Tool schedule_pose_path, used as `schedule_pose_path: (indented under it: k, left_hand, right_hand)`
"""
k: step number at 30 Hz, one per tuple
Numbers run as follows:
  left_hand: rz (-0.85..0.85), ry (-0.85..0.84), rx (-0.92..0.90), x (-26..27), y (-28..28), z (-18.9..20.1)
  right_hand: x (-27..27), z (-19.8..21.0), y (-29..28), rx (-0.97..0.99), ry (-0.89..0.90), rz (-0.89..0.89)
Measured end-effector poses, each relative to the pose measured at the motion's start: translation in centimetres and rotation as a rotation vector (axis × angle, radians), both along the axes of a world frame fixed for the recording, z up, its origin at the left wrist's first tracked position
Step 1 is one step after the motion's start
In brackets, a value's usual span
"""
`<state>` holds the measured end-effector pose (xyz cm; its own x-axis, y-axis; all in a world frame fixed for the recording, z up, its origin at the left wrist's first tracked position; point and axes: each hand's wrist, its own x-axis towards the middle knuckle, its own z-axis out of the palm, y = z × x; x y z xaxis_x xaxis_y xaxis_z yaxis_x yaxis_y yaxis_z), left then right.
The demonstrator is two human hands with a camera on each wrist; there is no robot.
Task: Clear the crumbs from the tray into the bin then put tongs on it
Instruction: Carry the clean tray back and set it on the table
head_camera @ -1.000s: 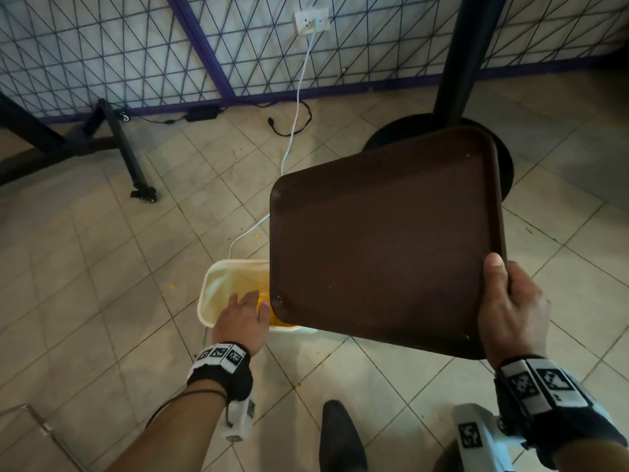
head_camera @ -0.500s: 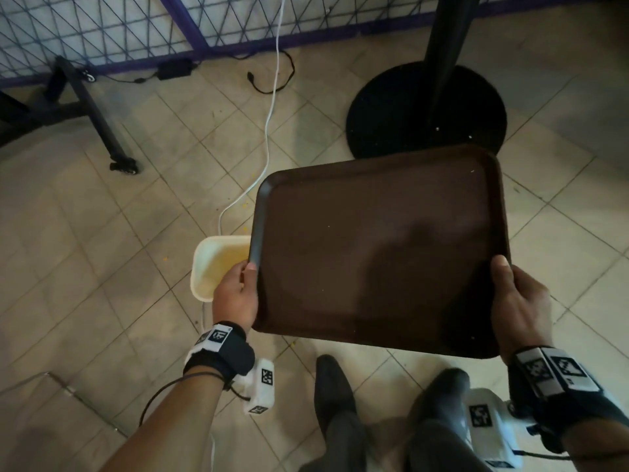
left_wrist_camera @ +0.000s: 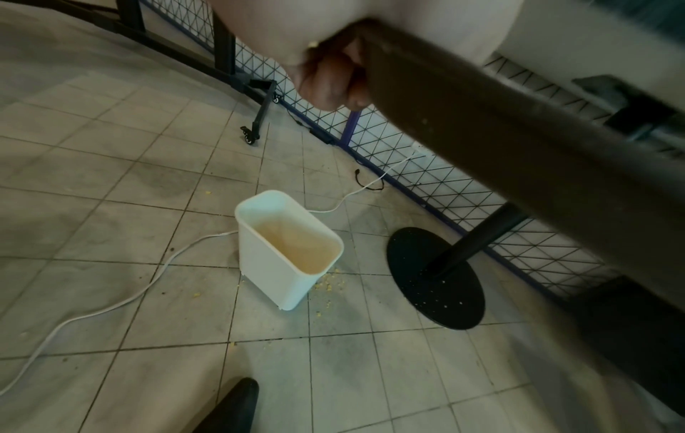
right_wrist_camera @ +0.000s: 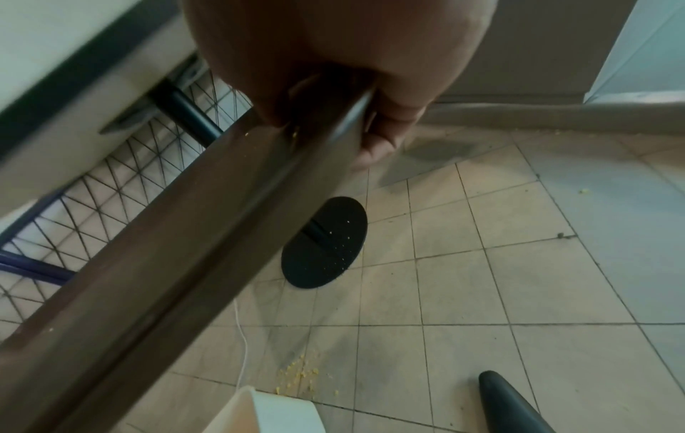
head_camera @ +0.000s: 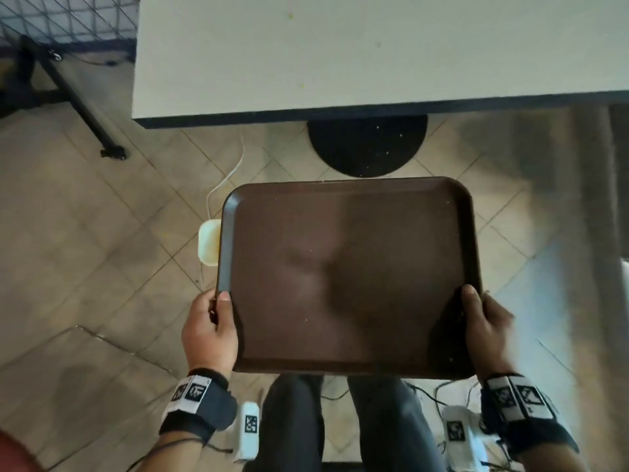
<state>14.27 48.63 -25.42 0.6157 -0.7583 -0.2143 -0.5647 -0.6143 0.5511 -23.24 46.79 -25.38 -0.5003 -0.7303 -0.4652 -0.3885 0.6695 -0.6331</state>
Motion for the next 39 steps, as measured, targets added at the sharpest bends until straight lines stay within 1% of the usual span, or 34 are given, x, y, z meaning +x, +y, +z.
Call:
schedule_pose_path:
  k: [3,6,10,12,14,17,20,24,28,31,33,36,39]
  left_hand:
    - [-0.023,0.034,-0.038,-1.3,0.8,6.1]
    - [-0.033,0.02,-0.084,-2.3,0.6,10.9]
    - [-0.065,0.007,-0.19,-4.4,-1.9,17.3]
    - [-0.082,0.005,-0.23,-5.3,-3.7,19.8]
    - [-0.093,-0.002,-0.267,-6.2,-5.6,21.6]
    - [-0.097,0.015,-0.303,-7.5,-8.6,23.8]
    - [-0.146,0.018,-0.347,-8.1,-12.0,24.7]
    - [-0.191,0.014,-0.34,-8.4,-16.8,25.1]
    - [-0.236,-0.008,-0.351,-8.5,-21.4,25.5]
    - [-0.239,0.001,-0.351,-8.3,-25.1,25.2]
    - [-0.262,0.012,-0.305,-8.0,-27.6,24.9]
    - [-0.327,0.058,-0.183,-7.3,-31.3,24.1]
    - [-0.387,0.098,-0.095,-6.7,-34.7,23.1]
  right_hand:
    - [-1.4,6.1,0.9,-0.052,-0.066,-0.021]
    - [-2.7,11.2,0.7,-0.118,-0.087,-0.046]
    - [-4.5,18.2,-1.3,-0.194,-0.119,-0.065]
    - [-5.3,21.1,-2.6,-0.212,-0.097,-0.045]
    - [-6.4,22.9,-4.1,-0.241,-0.042,-0.037]
    - [-8.1,24.4,-6.2,-0.304,0.048,-0.042]
    - [-9.1,25.6,-9.0,-0.383,0.101,-0.046]
    - [-9.7,26.5,-13.2,-0.398,0.163,-0.031]
    - [-9.5,27.0,-17.7,-0.387,0.12,-0.076]
    - [-9.2,27.1,-21.5,-0.359,0.102,-0.105]
    - [-9.1,27.0,-24.0,-0.364,0.136,-0.093]
    - [-9.2,26.7,-27.5,-0.364,0.2,-0.073]
    - [-9.4,26.1,-30.5,-0.359,0.224,-0.053]
